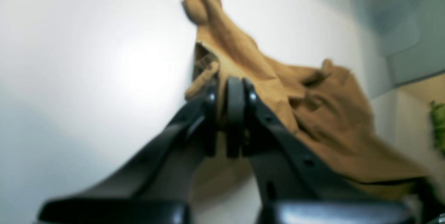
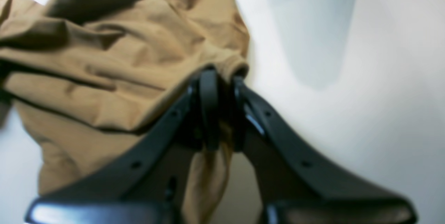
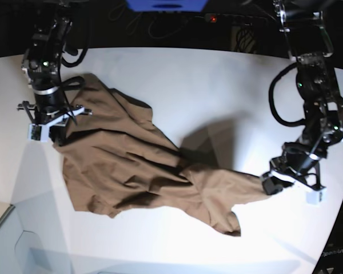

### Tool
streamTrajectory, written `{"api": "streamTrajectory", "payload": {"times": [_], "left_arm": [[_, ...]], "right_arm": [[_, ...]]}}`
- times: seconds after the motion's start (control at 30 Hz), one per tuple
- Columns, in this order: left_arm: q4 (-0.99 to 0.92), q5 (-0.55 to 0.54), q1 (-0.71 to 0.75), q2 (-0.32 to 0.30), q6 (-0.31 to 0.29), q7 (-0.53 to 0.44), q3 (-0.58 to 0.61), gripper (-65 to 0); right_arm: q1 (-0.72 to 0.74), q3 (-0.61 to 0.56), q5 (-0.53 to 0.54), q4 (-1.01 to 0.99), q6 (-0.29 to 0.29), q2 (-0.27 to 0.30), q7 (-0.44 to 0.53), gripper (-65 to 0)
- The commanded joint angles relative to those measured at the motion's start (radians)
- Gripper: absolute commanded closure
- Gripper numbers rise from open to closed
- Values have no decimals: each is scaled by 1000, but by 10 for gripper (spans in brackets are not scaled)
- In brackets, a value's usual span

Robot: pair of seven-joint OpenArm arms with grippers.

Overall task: Layout the t-shirt on the table in an organized manner, then fold the t-shirt properly
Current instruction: 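Pull the grasped edges apart with both grippers to spread the shirt, then lift the stretched t-shirt edge with both grippers and drag it taut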

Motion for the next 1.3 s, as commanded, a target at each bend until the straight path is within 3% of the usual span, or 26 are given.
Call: {"api": "streamTrajectory", "payload": {"times": [0.0, 0.13, 0.4, 0.83, 1.07, 1.27], "left_arm": [[16, -48, -33, -9, 6, -9, -35, -4], [-49, -71, -61, -14, 6, 11, -137, -4], [-277, 5, -41, -15, -1, 3, -156, -4], [-293, 14, 91, -3, -1, 11, -168, -4], [-293, 13, 191, 18, -4, 12, -168, -11], [-293, 13, 214, 21, -4, 12, -170, -71]], "right_arm": [[7, 5, 2, 10, 1, 23, 33, -77], [10, 36, 4, -4, 1, 67, 33, -77], [109, 139, 2, 4, 2, 70, 24, -77], [110, 116, 4, -104, 2, 90, 24, -84], [85, 108, 4, -104, 2, 92, 22, -257], [7, 114, 4, 36, 2, 92, 22, -425]]}}
